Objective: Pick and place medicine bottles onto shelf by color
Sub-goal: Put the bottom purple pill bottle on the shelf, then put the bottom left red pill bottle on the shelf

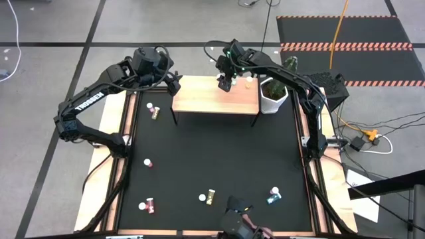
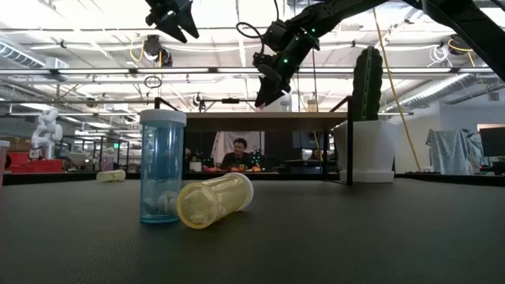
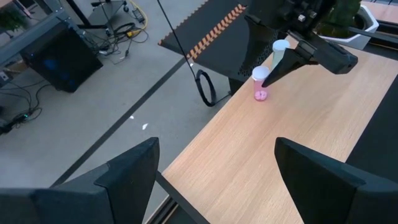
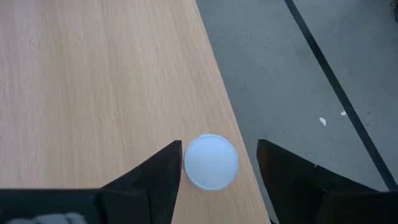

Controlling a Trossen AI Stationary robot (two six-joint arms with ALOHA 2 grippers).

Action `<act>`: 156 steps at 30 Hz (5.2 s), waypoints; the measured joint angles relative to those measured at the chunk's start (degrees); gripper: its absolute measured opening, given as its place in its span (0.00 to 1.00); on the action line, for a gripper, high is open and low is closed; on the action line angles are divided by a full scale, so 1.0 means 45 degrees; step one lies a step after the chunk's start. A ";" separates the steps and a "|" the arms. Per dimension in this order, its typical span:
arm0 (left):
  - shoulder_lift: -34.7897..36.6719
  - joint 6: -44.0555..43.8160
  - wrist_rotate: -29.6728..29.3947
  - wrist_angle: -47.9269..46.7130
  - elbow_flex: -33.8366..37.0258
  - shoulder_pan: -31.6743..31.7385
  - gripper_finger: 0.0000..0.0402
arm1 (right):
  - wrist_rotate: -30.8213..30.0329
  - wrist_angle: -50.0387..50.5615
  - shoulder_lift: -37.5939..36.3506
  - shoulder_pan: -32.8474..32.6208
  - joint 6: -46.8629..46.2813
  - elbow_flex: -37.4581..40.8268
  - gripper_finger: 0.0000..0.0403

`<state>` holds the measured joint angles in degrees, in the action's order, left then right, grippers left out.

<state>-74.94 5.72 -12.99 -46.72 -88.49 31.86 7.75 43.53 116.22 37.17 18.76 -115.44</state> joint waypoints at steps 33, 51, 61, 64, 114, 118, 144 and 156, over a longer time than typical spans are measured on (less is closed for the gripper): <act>0.0000 -0.0083 -0.0005 0.0000 0.0000 -0.0001 0.80 | 0.0656 -0.0838 -0.0024 0.0083 -0.0010 0.0442 0.37; 0.0000 0.0375 0.0000 -0.0057 -0.0005 -0.0001 0.80 | 0.0846 -0.0992 -0.2437 0.0049 -0.1924 0.0457 0.72; 0.0005 0.0233 0.0010 -0.0698 -0.0005 -0.0005 0.80 | -0.0082 0.3669 -0.5650 -0.2333 -0.4201 0.0452 0.59; 0.0005 -0.0535 0.0519 -0.0925 -0.0005 -0.0130 0.80 | -0.1883 0.4887 -0.6276 -0.4094 -0.5429 0.0452 0.53; -0.3551 -1.6279 -0.2715 -0.2043 0.0000 -1.2506 0.80 | -0.6700 -0.9504 -1.0127 -1.6893 -2.1569 1.6823 0.41; -0.3551 -1.6274 -0.2587 -0.3423 0.0000 -1.2460 0.80 | -0.6519 -0.7282 -1.0127 -1.6893 -2.3109 1.6326 0.36; -0.3419 -0.7915 -0.2643 -0.6809 0.0010 -1.0344 0.80 | -0.5560 -0.1406 -0.6273 -1.7711 -2.4581 0.8660 0.32; -0.1194 -0.8051 -0.1355 -0.5202 0.4863 -1.0093 0.80 | -0.6407 -0.6033 -0.4786 -1.6532 -2.2415 0.8660 0.32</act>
<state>-80.31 -30.51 -19.09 -70.13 -66.61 -13.56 -21.08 16.38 94.69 -37.23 -82.10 -76.47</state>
